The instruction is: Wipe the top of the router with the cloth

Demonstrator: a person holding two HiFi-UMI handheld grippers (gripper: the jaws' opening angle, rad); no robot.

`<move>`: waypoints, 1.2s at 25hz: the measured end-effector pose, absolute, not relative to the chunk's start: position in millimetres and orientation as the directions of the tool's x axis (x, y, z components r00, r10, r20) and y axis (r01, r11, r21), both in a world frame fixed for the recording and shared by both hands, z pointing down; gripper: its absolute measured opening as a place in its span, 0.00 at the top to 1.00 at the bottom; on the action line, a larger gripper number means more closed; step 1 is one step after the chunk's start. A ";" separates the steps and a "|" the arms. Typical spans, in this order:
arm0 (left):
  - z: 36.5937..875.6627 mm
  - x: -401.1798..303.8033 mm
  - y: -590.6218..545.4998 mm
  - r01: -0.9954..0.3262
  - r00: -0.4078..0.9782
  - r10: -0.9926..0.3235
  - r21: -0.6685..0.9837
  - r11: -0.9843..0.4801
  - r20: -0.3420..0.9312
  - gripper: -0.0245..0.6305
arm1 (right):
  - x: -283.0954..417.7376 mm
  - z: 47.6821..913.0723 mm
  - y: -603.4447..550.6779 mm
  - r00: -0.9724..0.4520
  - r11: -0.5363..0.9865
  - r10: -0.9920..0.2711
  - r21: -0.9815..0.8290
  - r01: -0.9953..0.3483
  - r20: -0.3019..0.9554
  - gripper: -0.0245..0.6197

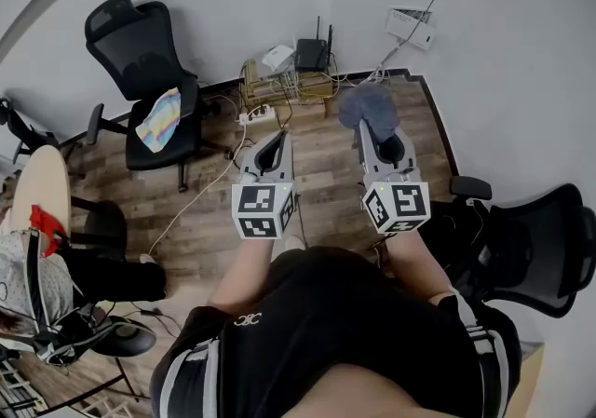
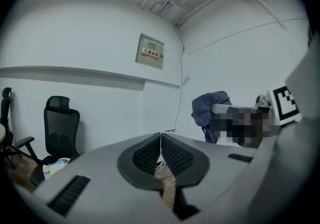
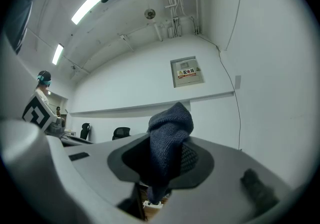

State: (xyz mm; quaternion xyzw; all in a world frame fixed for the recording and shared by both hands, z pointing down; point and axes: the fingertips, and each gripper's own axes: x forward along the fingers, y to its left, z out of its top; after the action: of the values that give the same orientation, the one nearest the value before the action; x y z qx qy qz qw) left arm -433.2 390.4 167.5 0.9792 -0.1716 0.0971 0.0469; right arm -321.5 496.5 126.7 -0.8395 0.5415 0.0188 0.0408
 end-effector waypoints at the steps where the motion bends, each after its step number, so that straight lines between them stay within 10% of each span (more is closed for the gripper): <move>1: 167.5 -432.3 387.4 -0.341 0.923 -0.323 0.060 -0.938 0.207 0.94 | -320.4 126.6 493.8 0.417 -0.414 -0.906 -0.053 -0.909 -0.076 0.80; 30: 185.7 -424.6 274.8 -0.238 0.953 -0.210 0.113 -0.965 0.219 0.94 | -332.8 139.7 382.8 0.455 -0.454 -0.890 -0.037 -0.890 -0.031 0.79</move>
State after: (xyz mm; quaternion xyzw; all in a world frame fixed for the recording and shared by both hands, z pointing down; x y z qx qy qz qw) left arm -424.6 274.8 185.7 0.9857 -0.1137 0.1031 0.0694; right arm -332.8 382.8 139.7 -0.8525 0.5221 0.0037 0.0240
